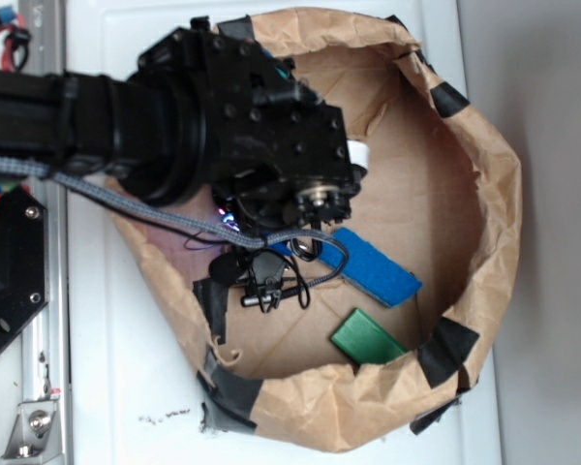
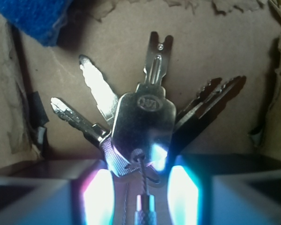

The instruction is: Grab the silver keys.

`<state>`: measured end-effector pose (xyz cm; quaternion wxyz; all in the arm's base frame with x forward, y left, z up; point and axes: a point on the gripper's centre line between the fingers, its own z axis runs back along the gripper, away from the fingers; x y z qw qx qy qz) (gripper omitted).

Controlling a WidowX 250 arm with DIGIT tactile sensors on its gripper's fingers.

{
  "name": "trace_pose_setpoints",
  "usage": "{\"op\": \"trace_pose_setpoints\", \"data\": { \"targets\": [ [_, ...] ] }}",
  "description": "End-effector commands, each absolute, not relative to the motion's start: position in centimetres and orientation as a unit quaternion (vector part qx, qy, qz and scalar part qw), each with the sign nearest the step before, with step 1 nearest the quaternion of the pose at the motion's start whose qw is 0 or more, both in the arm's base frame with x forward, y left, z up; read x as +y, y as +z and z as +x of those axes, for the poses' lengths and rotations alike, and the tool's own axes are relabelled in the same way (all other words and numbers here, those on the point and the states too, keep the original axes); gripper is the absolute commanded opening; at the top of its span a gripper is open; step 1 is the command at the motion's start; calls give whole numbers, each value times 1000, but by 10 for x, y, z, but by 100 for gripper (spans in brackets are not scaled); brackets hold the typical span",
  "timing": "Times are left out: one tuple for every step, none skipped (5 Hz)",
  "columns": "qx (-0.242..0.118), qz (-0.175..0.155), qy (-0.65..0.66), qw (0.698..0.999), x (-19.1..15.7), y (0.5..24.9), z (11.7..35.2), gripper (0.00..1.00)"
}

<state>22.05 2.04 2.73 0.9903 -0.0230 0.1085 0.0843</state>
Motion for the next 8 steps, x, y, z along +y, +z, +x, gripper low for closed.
{"op": "trace_pose_setpoints", "data": {
  "targets": [
    [81, -12, 70, 994, 18, 44, 225, 0],
    [83, -12, 66, 994, 18, 44, 223, 0],
    [88, -10, 64, 994, 18, 43, 222, 0],
    [91, -7, 67, 994, 18, 44, 222, 0],
    [104, -43, 104, 988, 10, 73, 228, 0],
    [26, -175, 164, 971, 9, 126, 227, 0],
    [-43, -252, 101, 961, 9, 175, 209, 0],
    [-60, -198, 84, 975, -2, 175, 205, 0]
  ]
}}
